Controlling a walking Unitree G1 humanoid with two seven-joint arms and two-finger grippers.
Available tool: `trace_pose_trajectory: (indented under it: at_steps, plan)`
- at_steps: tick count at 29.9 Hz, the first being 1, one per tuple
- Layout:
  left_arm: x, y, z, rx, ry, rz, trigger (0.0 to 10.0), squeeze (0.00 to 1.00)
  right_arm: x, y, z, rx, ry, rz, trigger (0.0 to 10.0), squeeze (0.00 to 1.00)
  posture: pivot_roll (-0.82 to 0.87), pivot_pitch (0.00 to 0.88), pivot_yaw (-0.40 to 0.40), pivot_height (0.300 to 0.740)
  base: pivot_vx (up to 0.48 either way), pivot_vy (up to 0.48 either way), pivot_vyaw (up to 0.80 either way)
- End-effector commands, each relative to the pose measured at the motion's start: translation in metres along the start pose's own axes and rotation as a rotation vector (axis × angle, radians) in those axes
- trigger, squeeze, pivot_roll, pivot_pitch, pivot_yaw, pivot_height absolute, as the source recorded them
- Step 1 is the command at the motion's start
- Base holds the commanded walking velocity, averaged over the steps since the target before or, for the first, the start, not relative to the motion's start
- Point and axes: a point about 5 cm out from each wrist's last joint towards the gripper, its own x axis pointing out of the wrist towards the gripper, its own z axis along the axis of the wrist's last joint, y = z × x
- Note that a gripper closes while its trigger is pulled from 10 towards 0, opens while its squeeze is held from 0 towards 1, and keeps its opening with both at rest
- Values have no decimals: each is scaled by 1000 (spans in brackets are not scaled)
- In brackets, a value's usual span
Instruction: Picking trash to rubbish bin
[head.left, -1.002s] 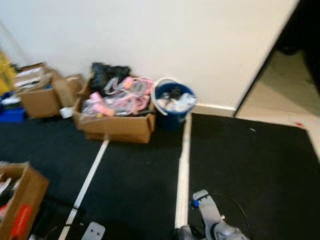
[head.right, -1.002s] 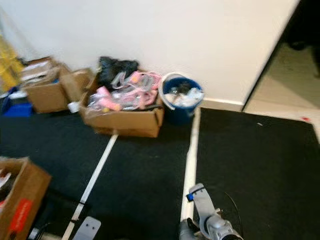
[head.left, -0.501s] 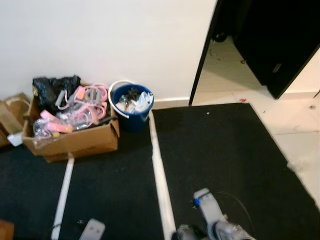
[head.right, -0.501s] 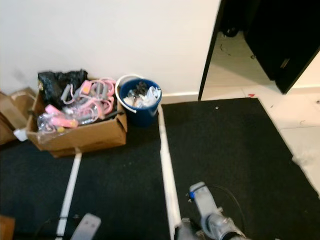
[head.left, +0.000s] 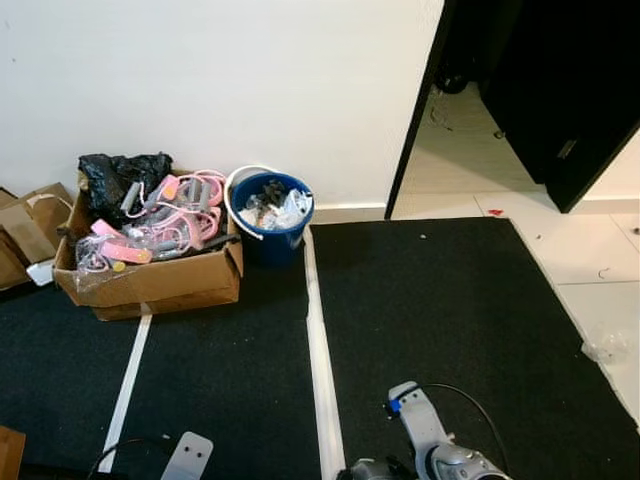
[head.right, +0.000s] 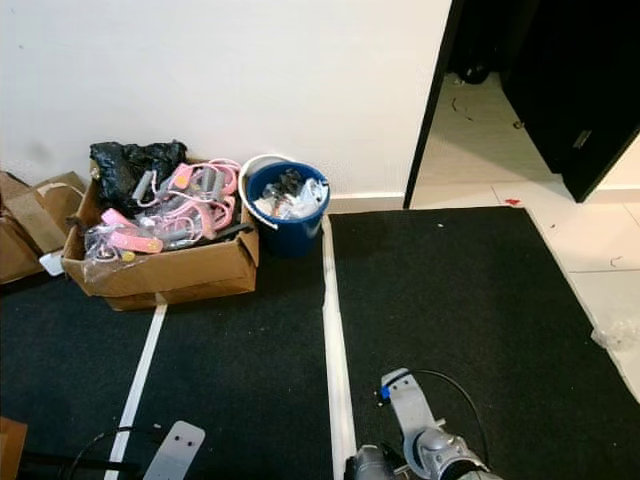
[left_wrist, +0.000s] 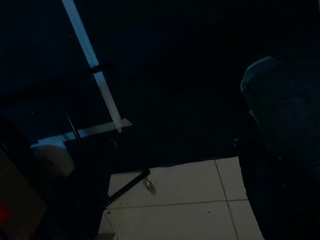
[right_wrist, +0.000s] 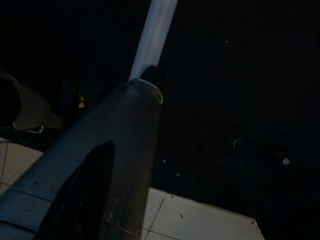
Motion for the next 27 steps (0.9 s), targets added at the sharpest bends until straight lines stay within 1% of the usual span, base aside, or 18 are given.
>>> trace_pose_trajectory:
  at_steps: [1, 6, 26, 27]
  plan:
    - [-2, -7, -12, -7, 43, -29, 10000, 0, 0, 2, -4, -8, 23, 4, 10000, 0, 81, 41, 2, 740, 0, -461, 0]
    - [-2, -7, -13, -12, 49, -33, 10000, 0, 1, 4, -2, -13, 20, 5, 10000, 0, 81, 37, 3, 740, 0, -461, 0]
    - [-2, -11, -11, -16, 44, -51, 10000, 0, -1, -4, -4, -14, 15, -24, 10000, 0, 63, 29, -16, 740, 0, -461, 0]
    - [-2, -12, -10, -15, 44, -52, 10000, 0, -1, -4, -4, -15, 15, -29, 10000, 0, 63, 29, -16, 740, 0, -461, -788]
